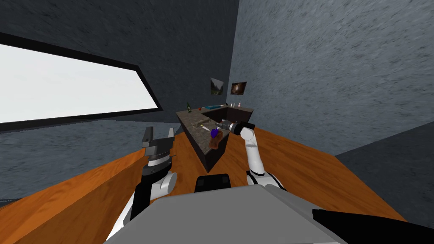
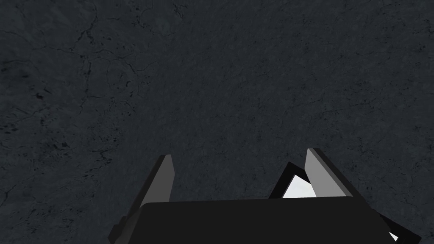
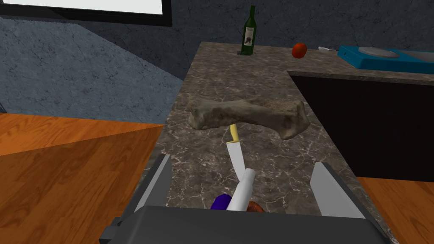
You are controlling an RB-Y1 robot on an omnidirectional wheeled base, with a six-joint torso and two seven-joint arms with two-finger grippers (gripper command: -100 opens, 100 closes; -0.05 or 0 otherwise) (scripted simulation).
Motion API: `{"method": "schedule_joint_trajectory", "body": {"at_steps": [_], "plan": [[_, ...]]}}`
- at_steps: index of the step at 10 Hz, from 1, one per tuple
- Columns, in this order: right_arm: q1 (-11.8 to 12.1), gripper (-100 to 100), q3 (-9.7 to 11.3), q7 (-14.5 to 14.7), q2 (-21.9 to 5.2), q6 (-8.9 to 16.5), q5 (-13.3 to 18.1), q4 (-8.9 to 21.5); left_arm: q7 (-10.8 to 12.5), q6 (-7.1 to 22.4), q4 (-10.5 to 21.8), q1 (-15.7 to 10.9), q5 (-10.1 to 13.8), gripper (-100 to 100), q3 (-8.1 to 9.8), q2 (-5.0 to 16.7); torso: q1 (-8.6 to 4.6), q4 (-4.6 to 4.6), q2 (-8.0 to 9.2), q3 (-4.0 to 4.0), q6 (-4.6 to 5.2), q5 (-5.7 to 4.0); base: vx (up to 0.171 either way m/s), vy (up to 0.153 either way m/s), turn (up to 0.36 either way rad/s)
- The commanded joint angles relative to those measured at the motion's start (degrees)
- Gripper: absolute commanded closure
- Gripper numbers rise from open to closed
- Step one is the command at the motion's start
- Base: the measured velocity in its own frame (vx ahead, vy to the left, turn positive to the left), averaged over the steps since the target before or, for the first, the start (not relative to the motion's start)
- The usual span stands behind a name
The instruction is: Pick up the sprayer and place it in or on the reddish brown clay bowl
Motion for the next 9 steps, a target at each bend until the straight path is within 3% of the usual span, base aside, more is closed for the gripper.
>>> {"method": "schedule_joint_trajectory", "body": {"at_steps": [1, 2, 4, 6, 8, 9], "plan": [[-2.09, -100, 0.11, 0.14, 0.08, -0.25, 0.09, 2.86, 0.0, 0.0, 0.0, 0.0, 0.0, 0, 0.0, 0.0, 0.0, 0.0, 0.0, 0.0, 0.0, 0.0, -0.037, -0.007, 0.005], [-2.09, -100, 0.11, 0.14, 0.08, -0.25, 0.09, 4.2, 0.0, 0.0, 0.0, 0.0, 0.0, 0, 0.0, 0.0, 0.01, -0.01, -0.05, -0.03, -0.01, 0.0, -0.01, -0.005, 0.011], [-6.38, -100, 0.68, 1.61, 0.52, -1.7, -0.61, 7.91, 0.0, 0.0, 0.0, 0.01, 0.0, 0, 0.0, 0.0, -0.04, -0.01, -0.04, -0.03, 0.03, -0.01, -0.063, -0.011, -0.137], [-7.01, -100, 0.68, 1.61, 0.52, -1.7, -0.61, 10.67, 0.0, 0.0, 0.0, 0.0, 0.0, 0, 0.0, 0.0, 0.02, -0.01, -0.04, -0.02, -0.01, 0.0, -0.024, -0.005, 0.017], [-11.93, -100, 1.25, 3.09, 0.95, -3.15, -1.31, 14.82, 0.0, 0.0, 0.0, 0.01, 0.0, 0, 0.0, 0.0, -0.03, -0.02, -0.08, -0.05, 0.03, -0.01, -0.051, -0.013, -0.136], [-11.93, -100, 1.25, 3.09, 0.95, -3.15, -1.31, 17.14, 0.0, 0.0, 0.0, 0.0, 0.0, 0, 0.0, 0.0, -0.01, 0.0, -0.03, -0.01, -0.01, 0.0, -0.036, -0.009, 0.027]]}}
